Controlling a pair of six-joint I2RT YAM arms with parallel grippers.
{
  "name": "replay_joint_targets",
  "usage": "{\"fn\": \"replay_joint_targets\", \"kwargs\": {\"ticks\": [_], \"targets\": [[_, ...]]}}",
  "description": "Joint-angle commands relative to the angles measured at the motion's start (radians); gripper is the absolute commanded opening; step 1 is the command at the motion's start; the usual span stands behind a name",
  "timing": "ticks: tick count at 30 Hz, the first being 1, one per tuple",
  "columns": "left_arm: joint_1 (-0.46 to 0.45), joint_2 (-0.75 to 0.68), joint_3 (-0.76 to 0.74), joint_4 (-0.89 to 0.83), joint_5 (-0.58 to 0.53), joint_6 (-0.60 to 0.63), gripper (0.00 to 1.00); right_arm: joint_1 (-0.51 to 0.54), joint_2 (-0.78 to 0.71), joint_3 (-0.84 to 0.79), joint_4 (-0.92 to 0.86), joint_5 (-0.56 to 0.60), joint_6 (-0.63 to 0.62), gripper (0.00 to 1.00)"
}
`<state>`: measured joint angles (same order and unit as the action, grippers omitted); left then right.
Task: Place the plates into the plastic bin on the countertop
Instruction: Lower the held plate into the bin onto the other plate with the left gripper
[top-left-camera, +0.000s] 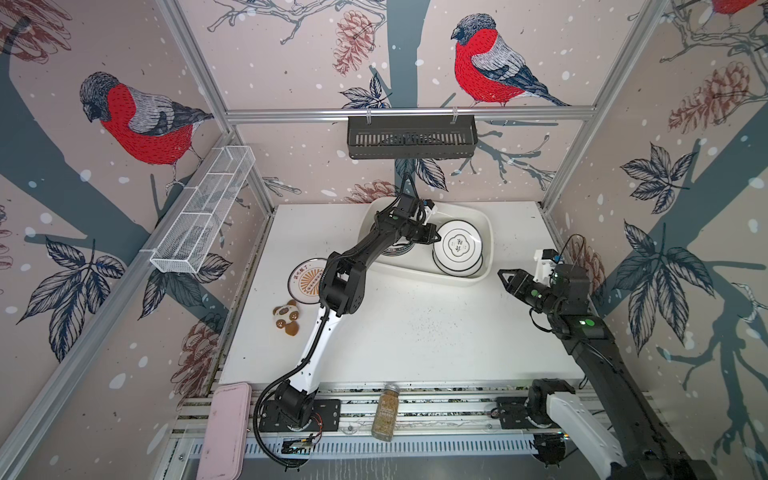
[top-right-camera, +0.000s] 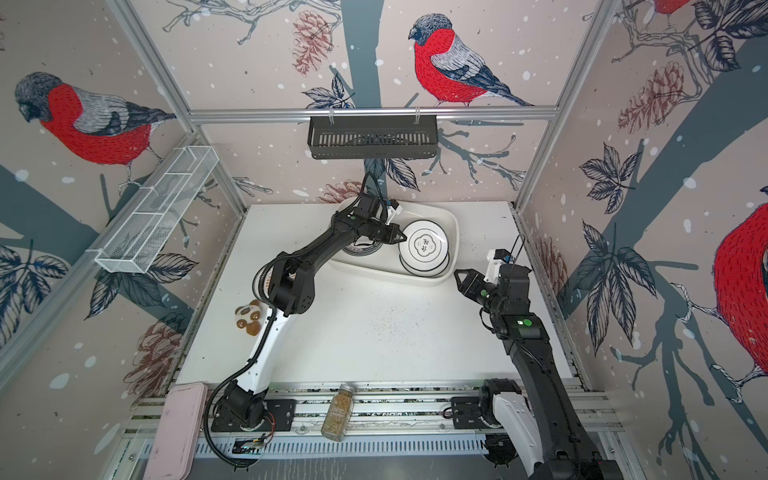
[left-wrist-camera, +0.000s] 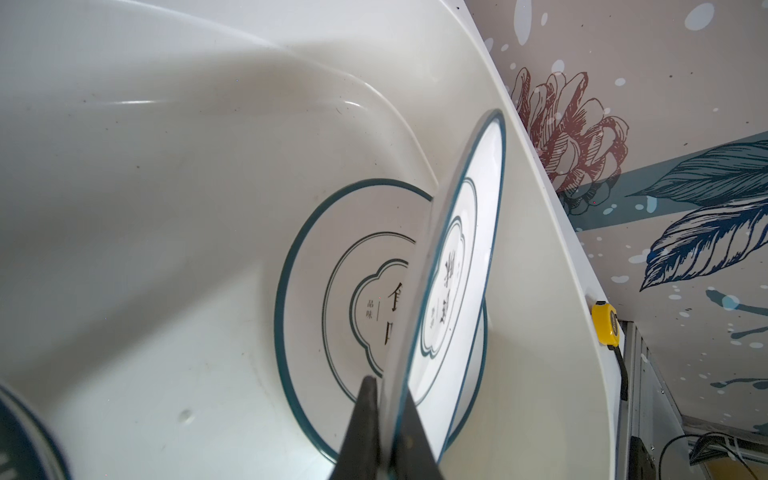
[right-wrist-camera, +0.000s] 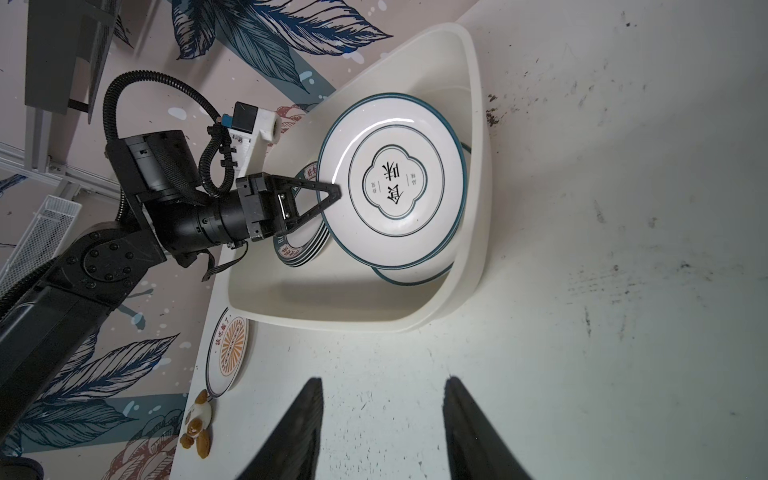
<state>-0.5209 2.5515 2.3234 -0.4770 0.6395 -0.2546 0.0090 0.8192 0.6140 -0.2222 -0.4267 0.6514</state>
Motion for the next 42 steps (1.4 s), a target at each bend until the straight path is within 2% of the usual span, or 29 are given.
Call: {"fn": "replay_joint_targets", "kwargs": {"ticks": [1, 12, 24, 42], "targets": [[-0.002, 0.004, 0.014, 0.023, 0.006, 0.008, 0.02, -0.002, 0.004, -0.003, 0.040, -0.015, -0.010, 0.49], [-0.002, 0.024, 0.029, 0.026, 0.010, 0.000, 0.06, -0.006, 0.019, -0.016, 0.058, -0.023, -0.004, 0.49], [-0.004, 0.028, 0.031, 0.026, 0.017, 0.004, 0.16, -0.009, 0.019, -0.023, 0.062, -0.024, -0.004, 0.49], [-0.002, 0.042, 0.027, 0.021, 0.014, 0.001, 0.20, -0.012, 0.031, -0.026, 0.072, -0.030, 0.001, 0.49]]}}
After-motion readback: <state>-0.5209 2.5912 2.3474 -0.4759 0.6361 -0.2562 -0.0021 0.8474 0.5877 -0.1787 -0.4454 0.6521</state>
